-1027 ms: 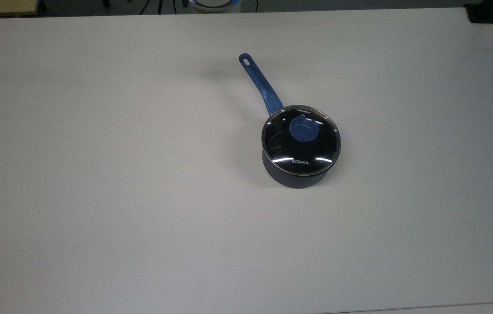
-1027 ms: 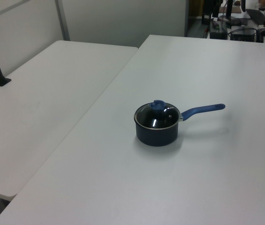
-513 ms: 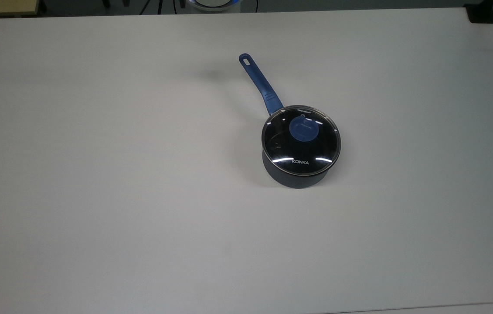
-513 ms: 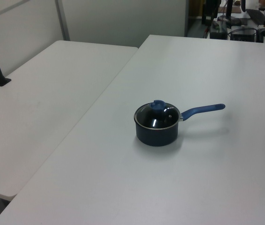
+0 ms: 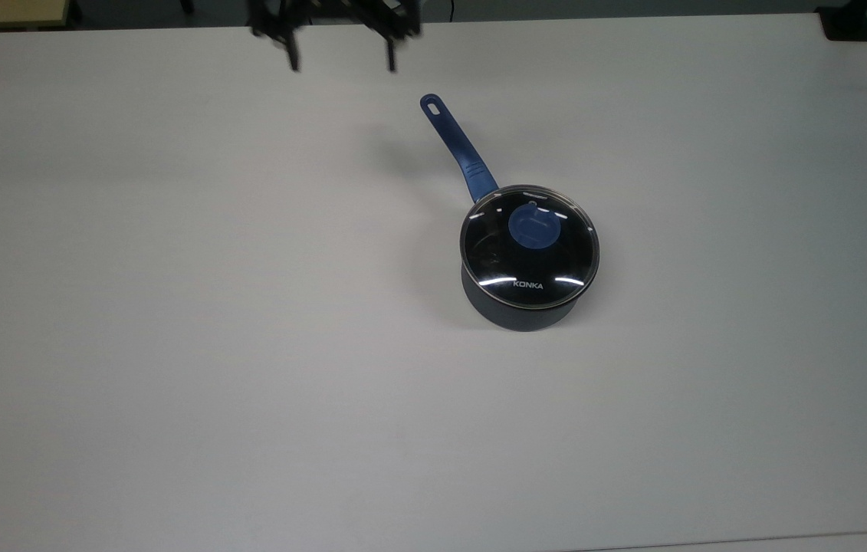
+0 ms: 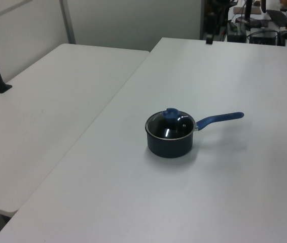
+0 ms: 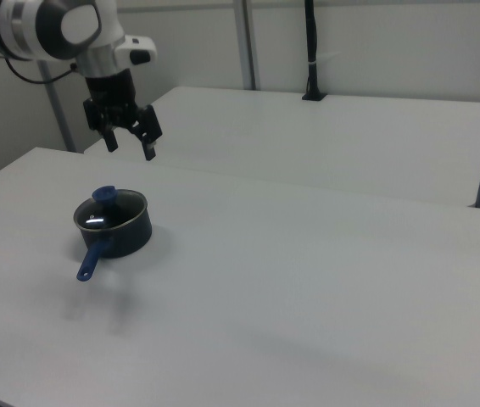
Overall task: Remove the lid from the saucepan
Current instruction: 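Move the gripper over the saucepan and lower it to the blue lid knob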
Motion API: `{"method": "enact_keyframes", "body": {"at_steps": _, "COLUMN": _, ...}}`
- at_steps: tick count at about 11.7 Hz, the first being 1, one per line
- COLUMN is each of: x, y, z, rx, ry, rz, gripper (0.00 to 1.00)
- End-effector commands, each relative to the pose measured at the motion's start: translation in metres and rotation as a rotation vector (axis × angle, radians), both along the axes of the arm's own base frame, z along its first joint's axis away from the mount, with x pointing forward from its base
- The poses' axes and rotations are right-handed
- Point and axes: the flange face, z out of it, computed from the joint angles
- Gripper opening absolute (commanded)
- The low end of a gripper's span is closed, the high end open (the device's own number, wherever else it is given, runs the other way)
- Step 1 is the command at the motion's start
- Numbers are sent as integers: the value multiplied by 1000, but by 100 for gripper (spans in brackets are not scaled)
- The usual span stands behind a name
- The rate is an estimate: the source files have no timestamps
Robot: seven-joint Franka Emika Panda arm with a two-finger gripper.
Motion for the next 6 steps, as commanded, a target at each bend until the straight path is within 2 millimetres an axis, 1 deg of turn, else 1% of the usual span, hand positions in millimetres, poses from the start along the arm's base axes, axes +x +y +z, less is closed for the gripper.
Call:
{"method": "enact_keyframes", "body": {"at_steps": 1, "x": 21, "y": 71, "z": -44, "rx": -11, "ry": 42, "rz": -43, "gripper": 100}}
{"method": "enact_keyframes", "body": {"at_steps": 2, "x": 25, "y": 97, "z": -61, "rx": -26, "ry": 49, "rz": -47, "gripper": 100}}
{"method": "enact_keyframes", "body": {"at_steps": 3, "x": 30, "y": 124, "z": -72, "rx": -11, "ry": 20, "rz": -85, "gripper": 100}}
{"method": "enact_keyframes", "body": {"at_steps": 4, "x": 37, "y": 130, "z": -82, "rx": 7, "ry": 0, "rz": -171, "gripper": 100}}
{"method": "enact_keyframes", "body": {"at_steps": 5, "x": 45, "y": 137, "z": -99, "rx": 26, "ry": -3, "rz": -232, "gripper": 100}}
{"method": "enact_keyframes", "body": {"at_steps": 6, "x": 46, "y": 161, "z": -115, "rx": 28, "ry": -3, "rz": -248, "gripper": 100}}
